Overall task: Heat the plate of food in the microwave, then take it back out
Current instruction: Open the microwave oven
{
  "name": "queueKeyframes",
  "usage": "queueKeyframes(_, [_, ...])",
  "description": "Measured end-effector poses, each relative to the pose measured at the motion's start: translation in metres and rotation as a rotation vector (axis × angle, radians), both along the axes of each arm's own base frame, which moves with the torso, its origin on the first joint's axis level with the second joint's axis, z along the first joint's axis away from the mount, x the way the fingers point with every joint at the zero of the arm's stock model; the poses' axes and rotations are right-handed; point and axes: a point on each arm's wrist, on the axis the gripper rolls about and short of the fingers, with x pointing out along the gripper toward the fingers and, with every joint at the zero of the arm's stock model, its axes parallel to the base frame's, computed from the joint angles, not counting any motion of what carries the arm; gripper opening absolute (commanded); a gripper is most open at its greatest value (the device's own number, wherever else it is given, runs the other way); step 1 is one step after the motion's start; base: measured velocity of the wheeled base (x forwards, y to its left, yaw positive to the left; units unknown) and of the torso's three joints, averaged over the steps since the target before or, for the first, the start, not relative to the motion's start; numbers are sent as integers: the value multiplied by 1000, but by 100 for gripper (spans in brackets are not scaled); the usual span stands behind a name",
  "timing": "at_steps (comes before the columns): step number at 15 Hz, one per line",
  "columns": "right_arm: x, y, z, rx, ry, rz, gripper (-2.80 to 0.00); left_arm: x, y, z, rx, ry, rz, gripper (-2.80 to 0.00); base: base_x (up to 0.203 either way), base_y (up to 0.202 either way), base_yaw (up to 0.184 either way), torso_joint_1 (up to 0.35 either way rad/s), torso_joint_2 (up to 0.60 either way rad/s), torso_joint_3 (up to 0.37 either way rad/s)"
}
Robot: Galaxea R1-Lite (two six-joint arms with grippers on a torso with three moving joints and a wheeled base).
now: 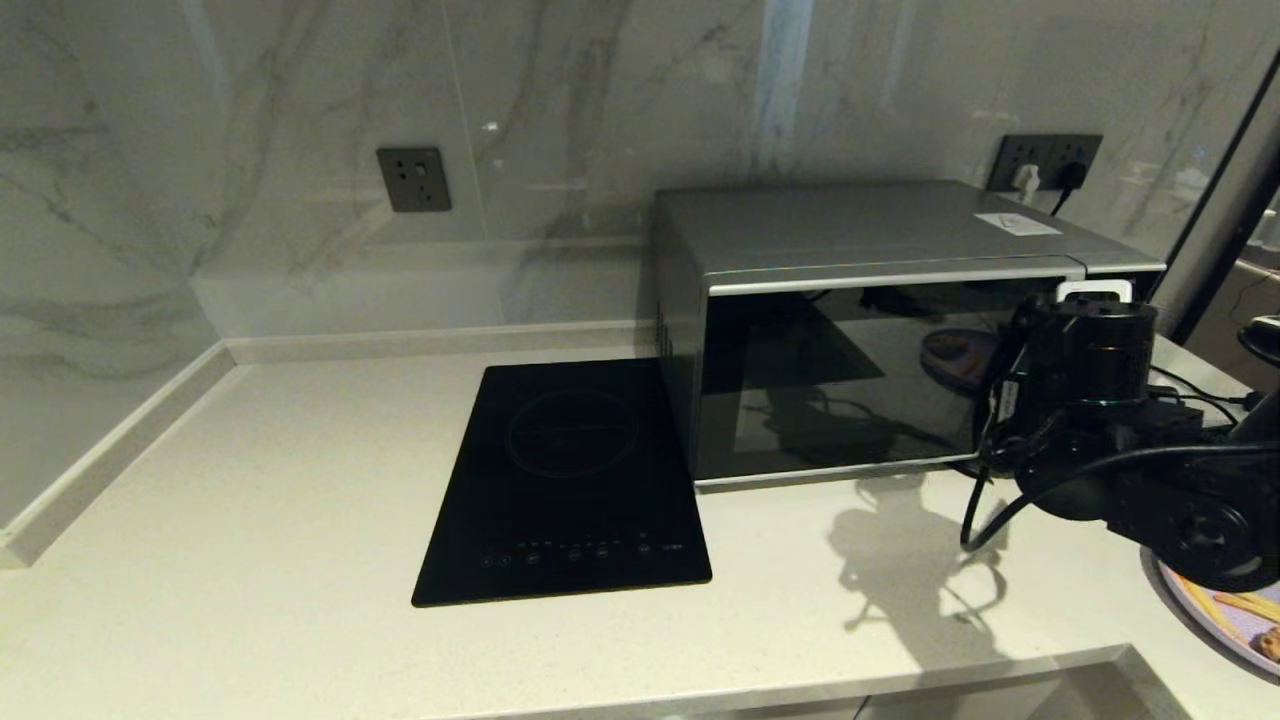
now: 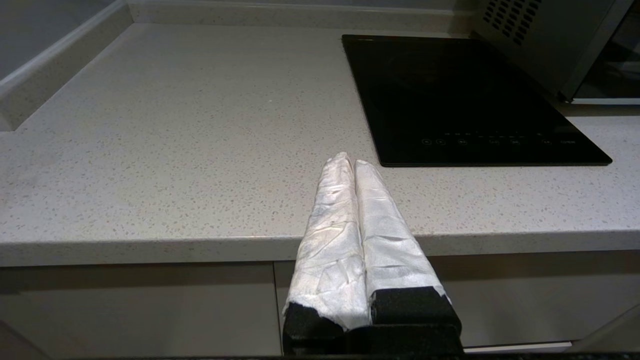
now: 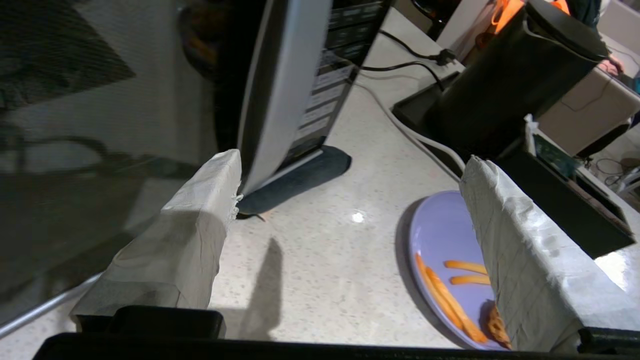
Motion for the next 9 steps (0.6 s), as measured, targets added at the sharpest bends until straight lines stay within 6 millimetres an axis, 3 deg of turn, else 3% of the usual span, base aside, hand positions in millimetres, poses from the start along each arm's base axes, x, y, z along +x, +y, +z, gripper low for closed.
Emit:
queueKeyframes(5, [23,0,-1,5,-16,-18,0,0,0,0,0,0,0,-280,0,0,0,0,0,0])
queueKeyframes(9, [42,-14,-6,5,-16,-65,0,0,0,0,0,0,0,-280,0,0,0,0,0,0])
